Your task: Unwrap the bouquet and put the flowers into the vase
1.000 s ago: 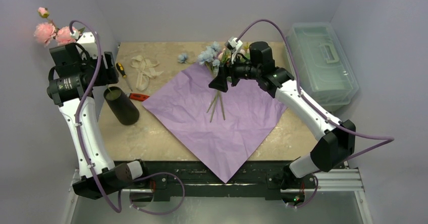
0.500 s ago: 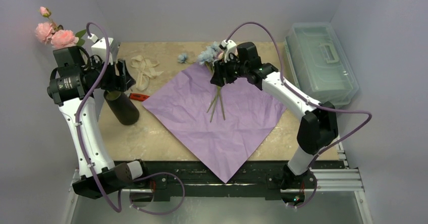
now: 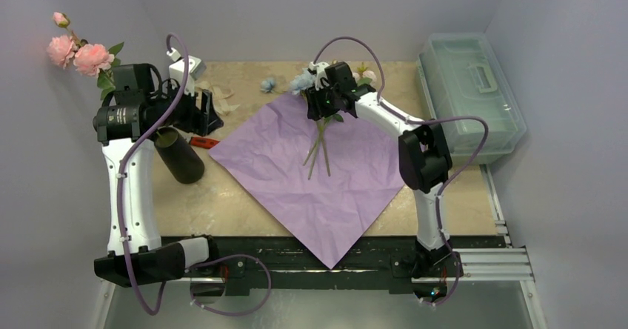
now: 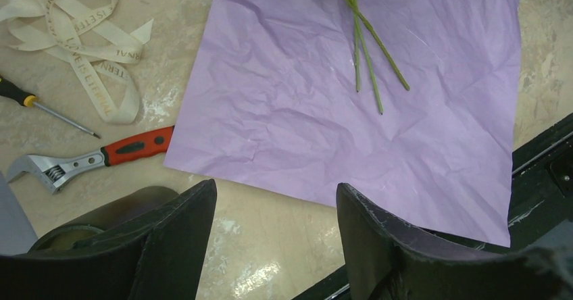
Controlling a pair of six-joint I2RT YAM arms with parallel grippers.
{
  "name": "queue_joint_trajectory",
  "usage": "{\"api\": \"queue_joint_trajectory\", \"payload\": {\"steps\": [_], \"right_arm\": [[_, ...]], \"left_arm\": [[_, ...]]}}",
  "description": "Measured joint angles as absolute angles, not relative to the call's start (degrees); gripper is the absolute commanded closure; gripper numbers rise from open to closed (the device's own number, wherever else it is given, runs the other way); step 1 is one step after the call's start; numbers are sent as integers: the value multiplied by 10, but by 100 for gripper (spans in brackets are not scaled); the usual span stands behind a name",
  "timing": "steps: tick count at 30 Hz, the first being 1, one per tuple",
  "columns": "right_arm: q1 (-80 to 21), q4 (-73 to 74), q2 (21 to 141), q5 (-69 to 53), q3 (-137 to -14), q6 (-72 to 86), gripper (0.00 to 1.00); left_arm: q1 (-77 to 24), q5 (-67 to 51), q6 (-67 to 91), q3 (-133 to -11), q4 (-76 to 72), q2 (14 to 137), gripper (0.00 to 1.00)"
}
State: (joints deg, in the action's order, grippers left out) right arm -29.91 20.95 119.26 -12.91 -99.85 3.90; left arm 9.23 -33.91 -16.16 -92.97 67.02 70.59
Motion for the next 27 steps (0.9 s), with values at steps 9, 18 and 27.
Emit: {"api": "queue_joint_trajectory", "payload": {"steps": [9, 18, 27], "right_arm": [[-284, 226, 1258, -104, -1029, 38, 54], [-279, 227, 1286, -117, -1040, 36, 60], [-279, 224, 1296, -133, -1042, 36, 64]], "left_arm": [[87, -328, -156, -930, 653, 707, 35], [85, -316, -138, -929, 631, 714, 36], [85, -310, -124, -921, 608, 722, 36]]}}
